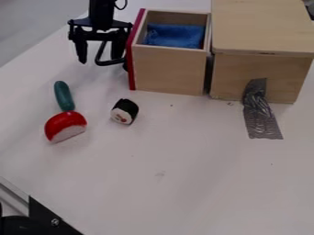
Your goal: Closed the drawer
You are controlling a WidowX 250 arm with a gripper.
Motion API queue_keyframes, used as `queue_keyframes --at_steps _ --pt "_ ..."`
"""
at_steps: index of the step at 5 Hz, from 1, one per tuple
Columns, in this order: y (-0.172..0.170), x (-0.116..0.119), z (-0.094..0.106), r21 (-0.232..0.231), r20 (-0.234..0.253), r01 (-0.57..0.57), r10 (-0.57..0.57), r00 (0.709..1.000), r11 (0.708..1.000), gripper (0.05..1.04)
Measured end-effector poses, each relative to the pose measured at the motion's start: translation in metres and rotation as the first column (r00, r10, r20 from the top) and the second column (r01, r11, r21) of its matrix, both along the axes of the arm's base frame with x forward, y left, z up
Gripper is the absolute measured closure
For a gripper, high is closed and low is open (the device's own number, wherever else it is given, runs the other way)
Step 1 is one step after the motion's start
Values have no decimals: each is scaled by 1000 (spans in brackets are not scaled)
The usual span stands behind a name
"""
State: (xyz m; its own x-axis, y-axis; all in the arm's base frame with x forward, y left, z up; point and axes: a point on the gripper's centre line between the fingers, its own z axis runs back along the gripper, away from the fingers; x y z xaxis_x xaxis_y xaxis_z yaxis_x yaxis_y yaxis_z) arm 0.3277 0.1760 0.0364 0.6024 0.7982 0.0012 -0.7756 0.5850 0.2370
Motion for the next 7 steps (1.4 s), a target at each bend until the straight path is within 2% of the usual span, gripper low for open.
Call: queue_keyframes --at_steps 1,2,3,5,6,7 --pt "-2 -3 -10 -14 -29 0 0 1000 1000 83" --pt "-2 3 -11 4 -28 13 -12 1000 1000 83" --pt "4 13 -13 17 -21 9 -9 1000 1000 133" --pt "8 21 -18 25 -34 -7 8 999 1000 711" --pt "6 18 -19 30 -17 -13 14 1000 999 805" --pt "5 12 -18 43 0 -25 25 1000 999 805"
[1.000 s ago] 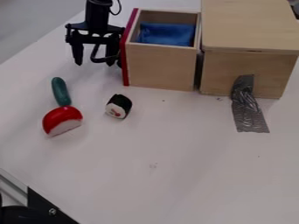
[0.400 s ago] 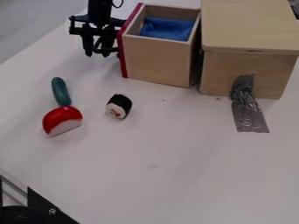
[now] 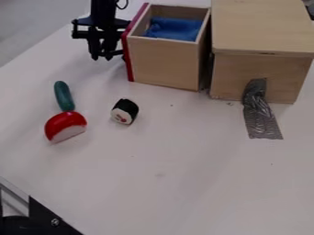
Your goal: Closed the drawer
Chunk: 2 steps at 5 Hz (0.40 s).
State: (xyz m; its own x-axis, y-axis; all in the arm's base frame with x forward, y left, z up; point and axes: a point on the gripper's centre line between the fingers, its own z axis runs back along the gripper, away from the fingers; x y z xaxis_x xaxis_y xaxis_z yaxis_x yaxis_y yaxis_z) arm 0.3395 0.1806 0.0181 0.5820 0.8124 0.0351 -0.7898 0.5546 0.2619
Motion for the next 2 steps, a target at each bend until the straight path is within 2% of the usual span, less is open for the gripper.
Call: queue_keyframes --at_steps 1,2 --pt "-13 -14 1 -42 -11 -53 53 999 998 807" --pt "-21 -28 1 -65 -31 -63 61 998 996 814"
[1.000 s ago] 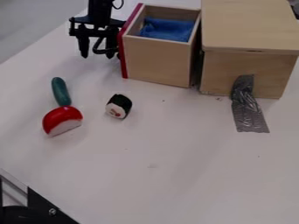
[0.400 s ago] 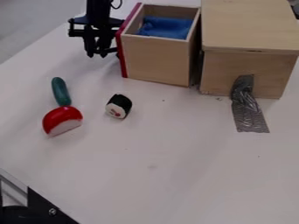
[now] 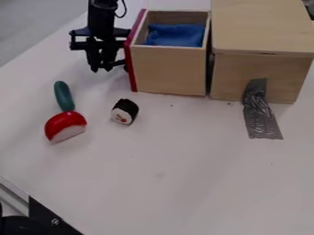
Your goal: Closed the drawer
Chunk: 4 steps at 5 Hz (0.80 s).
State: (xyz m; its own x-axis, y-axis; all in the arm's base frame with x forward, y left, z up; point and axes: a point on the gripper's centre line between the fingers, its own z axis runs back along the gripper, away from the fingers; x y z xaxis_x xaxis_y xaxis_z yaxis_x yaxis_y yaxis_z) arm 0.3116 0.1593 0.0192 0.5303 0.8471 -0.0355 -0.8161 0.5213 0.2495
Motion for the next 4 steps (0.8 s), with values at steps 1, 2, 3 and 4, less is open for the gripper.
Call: queue_keyframes --at_steps 1,2,3,4 --pt "-4 -6 0 -14 -7 -8 8 1000 1000 817" --pt "-6 -12 2 -33 -35 -65 64 997 997 821" --pt "-8 -14 6 -62 -77 -166 161 984 984 840" --pt "-12 -12 4 -80 -62 -280 276 959 957 847"
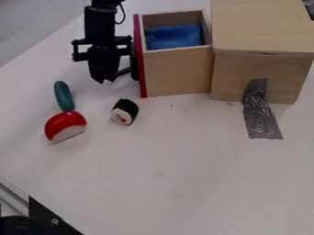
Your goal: Closed the drawer
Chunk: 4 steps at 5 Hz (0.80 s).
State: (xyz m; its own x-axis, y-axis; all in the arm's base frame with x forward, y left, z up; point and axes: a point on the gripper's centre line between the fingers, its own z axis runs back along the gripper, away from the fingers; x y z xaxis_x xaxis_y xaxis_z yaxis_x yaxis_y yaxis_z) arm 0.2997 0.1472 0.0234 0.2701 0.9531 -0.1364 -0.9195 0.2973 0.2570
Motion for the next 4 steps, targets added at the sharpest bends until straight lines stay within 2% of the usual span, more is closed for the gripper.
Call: queue_keyframes --at_steps 2,3,4 --pt "2 0 -3 37 44 -30 29 999 999 847" --pt "2 -3 -2 127 69 70 -79 994 989 847" --pt "2 -5 0 190 57 173 -186 981 966 847"
